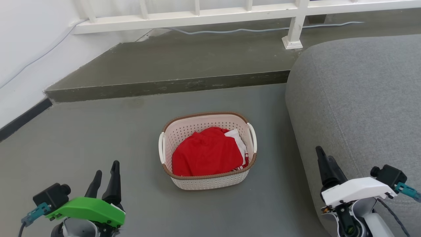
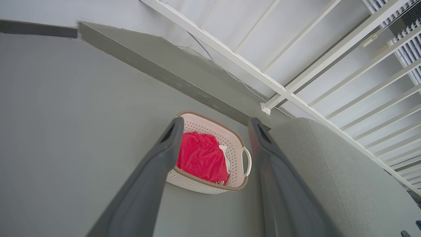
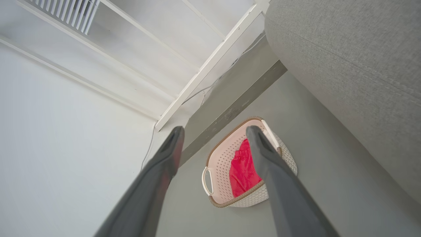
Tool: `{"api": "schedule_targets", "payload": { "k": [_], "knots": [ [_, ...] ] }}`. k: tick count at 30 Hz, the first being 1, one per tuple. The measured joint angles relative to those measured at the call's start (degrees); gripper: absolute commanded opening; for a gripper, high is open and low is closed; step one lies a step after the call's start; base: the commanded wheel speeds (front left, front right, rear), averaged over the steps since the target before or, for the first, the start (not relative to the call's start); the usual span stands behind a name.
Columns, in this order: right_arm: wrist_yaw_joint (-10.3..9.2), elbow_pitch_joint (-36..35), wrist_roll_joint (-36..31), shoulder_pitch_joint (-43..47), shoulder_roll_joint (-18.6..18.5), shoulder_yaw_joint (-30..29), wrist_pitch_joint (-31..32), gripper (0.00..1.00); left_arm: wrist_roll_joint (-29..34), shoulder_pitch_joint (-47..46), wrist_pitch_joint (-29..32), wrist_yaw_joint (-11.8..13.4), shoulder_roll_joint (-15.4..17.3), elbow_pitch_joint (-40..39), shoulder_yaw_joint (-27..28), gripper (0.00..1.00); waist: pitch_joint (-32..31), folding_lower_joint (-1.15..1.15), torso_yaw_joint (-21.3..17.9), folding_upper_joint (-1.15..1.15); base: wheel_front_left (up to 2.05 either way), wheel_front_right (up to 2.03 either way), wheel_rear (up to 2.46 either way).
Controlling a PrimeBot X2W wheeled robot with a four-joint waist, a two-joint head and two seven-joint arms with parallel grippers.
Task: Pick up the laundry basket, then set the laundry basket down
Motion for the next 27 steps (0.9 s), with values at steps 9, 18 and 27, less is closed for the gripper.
{"api": "schedule_targets", "payload": {
  "k": [9, 18, 27],
  "knots": [
    [-1.10, -0.60, -7.03, 0.02, 0.02, 2.11, -1.60, 1.00, 6.91, 0.11, -1.77, 1.48, 0.10, -0.53, -1.68, 1.00, 0.21, 0.00, 0.01, 0.00, 0.00, 0.00, 0.00],
    [-2.08, -1.83, -13.67, 0.02, 0.04, 4.03, -3.03, 1.00, 13.70, 0.17, -3.38, 2.86, 0.11, -1.24, -2.92, 1.00, 0.48, 0.00, -0.07, 0.00, 0.00, 0.00, 0.00],
    [-3.53, -2.65, -20.33, 0.02, 0.04, 6.09, -4.54, 1.00, 19.96, 0.87, -5.13, 3.85, 0.15, -1.41, -4.05, 1.00, 0.60, 0.00, -0.07, 0.00, 0.00, 0.00, 0.00]
  ]
}}
